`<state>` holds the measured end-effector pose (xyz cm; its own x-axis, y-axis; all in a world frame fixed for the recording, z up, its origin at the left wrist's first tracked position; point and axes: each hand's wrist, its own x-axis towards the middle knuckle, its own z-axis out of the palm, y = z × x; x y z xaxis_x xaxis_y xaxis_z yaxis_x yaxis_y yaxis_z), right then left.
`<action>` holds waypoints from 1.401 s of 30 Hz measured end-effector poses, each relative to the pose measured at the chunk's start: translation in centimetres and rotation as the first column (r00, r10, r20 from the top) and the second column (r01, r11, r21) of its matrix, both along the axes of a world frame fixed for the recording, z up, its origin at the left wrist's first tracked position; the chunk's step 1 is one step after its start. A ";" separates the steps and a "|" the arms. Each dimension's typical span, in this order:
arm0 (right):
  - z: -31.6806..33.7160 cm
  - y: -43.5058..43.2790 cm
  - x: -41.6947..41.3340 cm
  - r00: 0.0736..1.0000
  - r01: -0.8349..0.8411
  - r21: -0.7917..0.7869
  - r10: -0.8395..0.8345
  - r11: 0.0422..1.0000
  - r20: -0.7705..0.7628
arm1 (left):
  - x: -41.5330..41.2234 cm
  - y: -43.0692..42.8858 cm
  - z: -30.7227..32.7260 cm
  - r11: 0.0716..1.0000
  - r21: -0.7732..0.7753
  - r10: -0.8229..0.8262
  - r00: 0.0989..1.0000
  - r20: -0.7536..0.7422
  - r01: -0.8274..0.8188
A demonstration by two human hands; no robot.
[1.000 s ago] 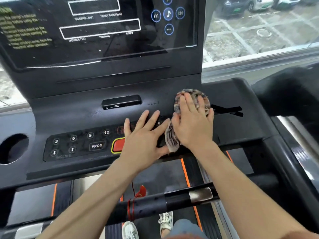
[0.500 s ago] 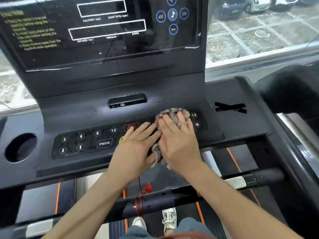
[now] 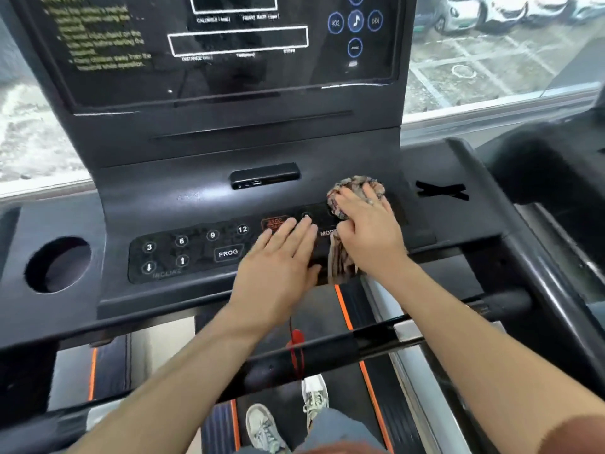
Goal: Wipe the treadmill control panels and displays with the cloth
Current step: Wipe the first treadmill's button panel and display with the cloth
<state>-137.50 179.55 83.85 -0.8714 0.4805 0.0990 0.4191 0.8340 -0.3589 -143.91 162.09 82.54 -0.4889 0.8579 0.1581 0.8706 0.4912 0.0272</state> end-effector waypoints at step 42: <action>1.9 1.7 -2.1 0.908 -0.418 0.171 0.405 0.892 0.106 | 1.3 4.7 1.1 0.931 0.065 0.347 0.926 0.146 -0.359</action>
